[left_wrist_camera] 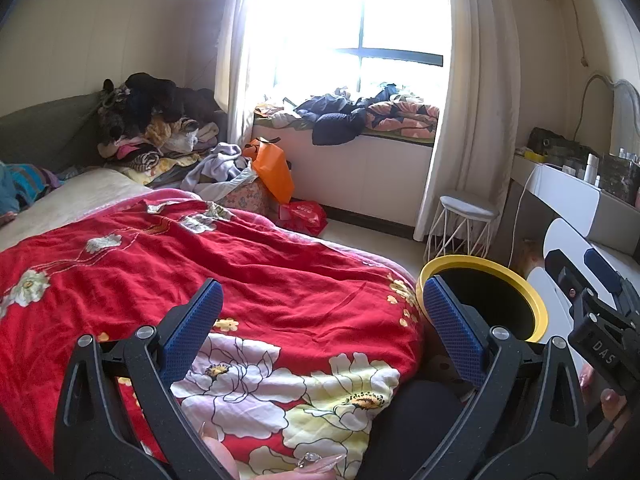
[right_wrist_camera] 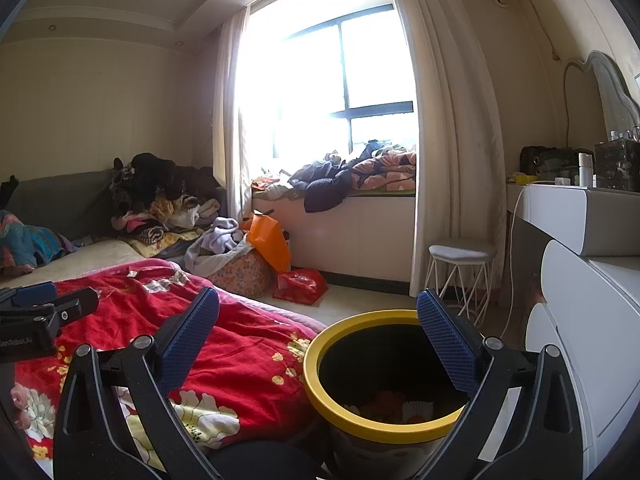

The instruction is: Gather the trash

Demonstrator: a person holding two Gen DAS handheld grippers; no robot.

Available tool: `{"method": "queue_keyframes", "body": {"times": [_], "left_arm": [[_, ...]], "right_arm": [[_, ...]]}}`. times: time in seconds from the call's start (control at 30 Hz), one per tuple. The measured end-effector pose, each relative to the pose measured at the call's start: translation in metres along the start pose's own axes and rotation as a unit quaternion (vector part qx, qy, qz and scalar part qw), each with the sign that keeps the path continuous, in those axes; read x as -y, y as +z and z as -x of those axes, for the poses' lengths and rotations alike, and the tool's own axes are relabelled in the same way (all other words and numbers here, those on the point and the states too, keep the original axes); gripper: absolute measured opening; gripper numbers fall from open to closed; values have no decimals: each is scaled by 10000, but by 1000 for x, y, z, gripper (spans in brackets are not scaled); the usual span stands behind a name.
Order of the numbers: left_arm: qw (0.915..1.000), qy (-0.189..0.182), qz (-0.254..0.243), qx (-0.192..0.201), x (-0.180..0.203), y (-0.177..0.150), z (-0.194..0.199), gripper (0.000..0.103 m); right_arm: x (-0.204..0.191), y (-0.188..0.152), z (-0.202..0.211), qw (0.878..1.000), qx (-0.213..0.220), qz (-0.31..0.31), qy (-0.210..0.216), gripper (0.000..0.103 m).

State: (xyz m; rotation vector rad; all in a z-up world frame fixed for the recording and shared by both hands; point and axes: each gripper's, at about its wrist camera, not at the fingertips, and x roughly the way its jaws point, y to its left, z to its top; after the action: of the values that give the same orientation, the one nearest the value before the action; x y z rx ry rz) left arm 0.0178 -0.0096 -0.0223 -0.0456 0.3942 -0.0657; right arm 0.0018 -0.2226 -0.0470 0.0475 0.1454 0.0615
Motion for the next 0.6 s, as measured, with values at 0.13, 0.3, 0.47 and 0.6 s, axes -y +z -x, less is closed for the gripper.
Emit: {"method": "queue_keyframes", "body": {"times": [0.13,0.3,0.47,0.6], "left_arm": [[10000,9,-1,-2,0,0,0,92],[10000,-18,3,-2,1,0,-1,92],[10000,-9,4,4,1,0,0,92],[10000,-16,5,4,1,0,0,92]], "right_arm": [[0,0,0,10000,9,3,0,97],[0,0,0,10000,3,2,-3,97],[0,0,0,10000,1,1,1,97],[0,0,0,10000,-1,0,-1,97]]}}
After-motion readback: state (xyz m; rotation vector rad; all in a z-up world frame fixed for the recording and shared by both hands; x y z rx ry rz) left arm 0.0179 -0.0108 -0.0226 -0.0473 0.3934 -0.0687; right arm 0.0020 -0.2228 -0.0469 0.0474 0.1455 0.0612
